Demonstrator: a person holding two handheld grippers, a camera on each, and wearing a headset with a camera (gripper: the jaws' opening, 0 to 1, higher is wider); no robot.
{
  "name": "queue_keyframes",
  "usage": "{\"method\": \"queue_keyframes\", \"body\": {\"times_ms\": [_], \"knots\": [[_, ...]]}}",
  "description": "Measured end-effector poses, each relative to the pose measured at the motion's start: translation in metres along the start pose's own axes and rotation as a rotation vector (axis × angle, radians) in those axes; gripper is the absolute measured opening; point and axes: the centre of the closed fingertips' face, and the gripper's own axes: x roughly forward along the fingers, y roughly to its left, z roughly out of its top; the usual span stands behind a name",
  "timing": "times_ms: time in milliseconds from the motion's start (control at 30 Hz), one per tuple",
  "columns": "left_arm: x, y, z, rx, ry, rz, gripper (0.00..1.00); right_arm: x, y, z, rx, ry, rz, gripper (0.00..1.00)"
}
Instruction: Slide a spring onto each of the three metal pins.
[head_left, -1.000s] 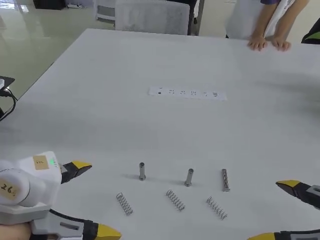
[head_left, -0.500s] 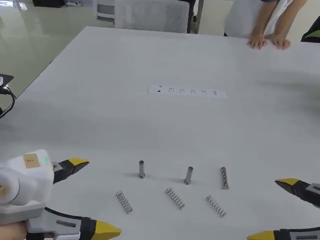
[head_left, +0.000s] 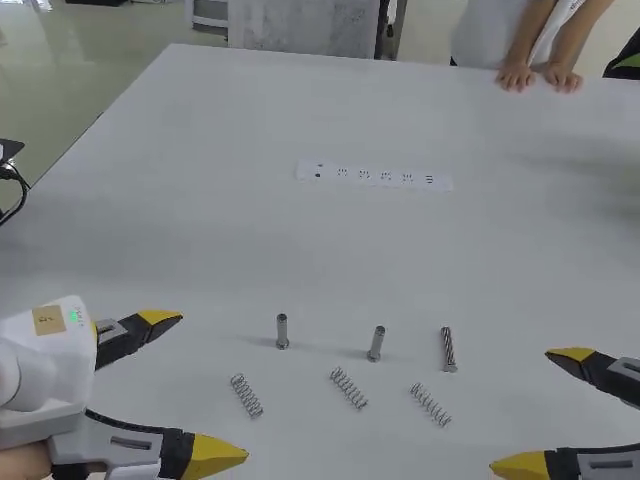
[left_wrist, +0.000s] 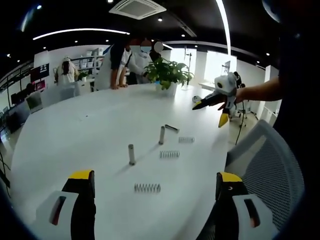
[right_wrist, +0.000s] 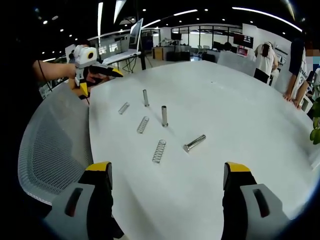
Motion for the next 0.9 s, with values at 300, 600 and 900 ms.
{"method": "queue_keyframes", "body": {"times_ms": [300,600,900], "knots": [[0.000,0.002,0.003,-0.022,-0.008,0.014,0.98,0.004,0.002,0.003,0.046,-0.005,0.016,0.88],[0.001,0.000,0.007,-0.030,-0.023,0.011,0.96,0.006,-0.001,0.010,0.062,0.010,0.023,0.81],[0.002,-0.001,0.009,-0.030,-0.043,0.012,0.92,0.007,-0.005,0.015,0.054,0.020,0.013,0.71]]}}
